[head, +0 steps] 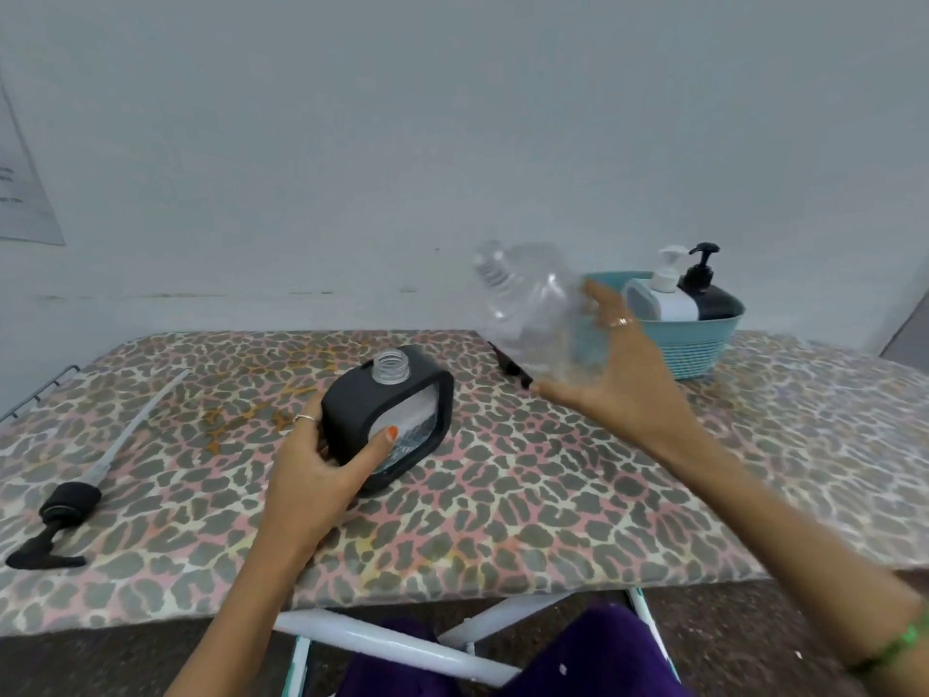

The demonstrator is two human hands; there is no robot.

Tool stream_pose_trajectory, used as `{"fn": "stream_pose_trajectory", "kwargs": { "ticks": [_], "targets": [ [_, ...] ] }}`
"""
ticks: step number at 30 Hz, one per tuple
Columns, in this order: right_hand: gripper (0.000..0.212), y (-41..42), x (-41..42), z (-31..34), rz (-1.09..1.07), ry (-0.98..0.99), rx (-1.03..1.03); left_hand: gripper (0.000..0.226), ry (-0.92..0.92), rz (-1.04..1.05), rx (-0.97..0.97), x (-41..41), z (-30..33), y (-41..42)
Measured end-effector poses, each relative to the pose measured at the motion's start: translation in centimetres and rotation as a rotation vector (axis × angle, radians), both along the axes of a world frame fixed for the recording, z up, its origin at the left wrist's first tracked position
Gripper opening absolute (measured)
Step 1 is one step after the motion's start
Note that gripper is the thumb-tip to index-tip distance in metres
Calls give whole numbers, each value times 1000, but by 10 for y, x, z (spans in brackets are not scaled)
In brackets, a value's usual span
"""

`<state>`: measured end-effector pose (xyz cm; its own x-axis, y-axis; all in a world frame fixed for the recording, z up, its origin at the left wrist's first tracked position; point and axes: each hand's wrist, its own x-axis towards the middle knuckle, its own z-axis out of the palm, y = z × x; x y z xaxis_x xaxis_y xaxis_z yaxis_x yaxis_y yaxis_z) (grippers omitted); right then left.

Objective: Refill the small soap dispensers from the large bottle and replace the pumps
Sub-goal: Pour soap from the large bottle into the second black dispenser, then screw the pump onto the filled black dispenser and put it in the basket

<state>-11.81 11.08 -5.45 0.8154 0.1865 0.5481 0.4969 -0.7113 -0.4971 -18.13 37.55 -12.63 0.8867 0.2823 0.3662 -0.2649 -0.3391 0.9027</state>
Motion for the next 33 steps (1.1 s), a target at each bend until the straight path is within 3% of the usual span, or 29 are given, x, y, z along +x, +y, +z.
{"fn": "stream_pose_trajectory", "kwargs": {
  "ticks": [3,7,11,16,18,21,23,25,29,33],
  "targets": [
    [102,-20,-2,-29,-43,155,268,52,6,4,-3,-1,1,-1],
    [98,-35,-1,-56,-80,228,441,60,22,2,-29,-1,1,-1],
    [90,-41,0,-65,-127,264,528,57,13,-3,-31,-1,2,-3],
    [106,-42,-2,-66,-160,338,481,52,10,-9,-18,-1,3,-2],
    [100,-41,-13,-64,-242,280,518,51,7,-8,-23,0,3,-2],
    [71,-36,-40,-59,-299,-52,545,51,8,-12,-24,1,2,-1],
    [55,-24,-57,-53,-183,-275,469,51,9,-7,-24,1,3,-1],
    [44,-5,-66,-50,-8,-332,246,52,5,-7,-29,2,3,-2],
    [39,35,-43,-38,156,8,-146,50,2,-6,-34,1,5,-2],
    [53,64,24,-46,-44,164,-411,47,4,2,-30,1,5,-3]
  ]
}}
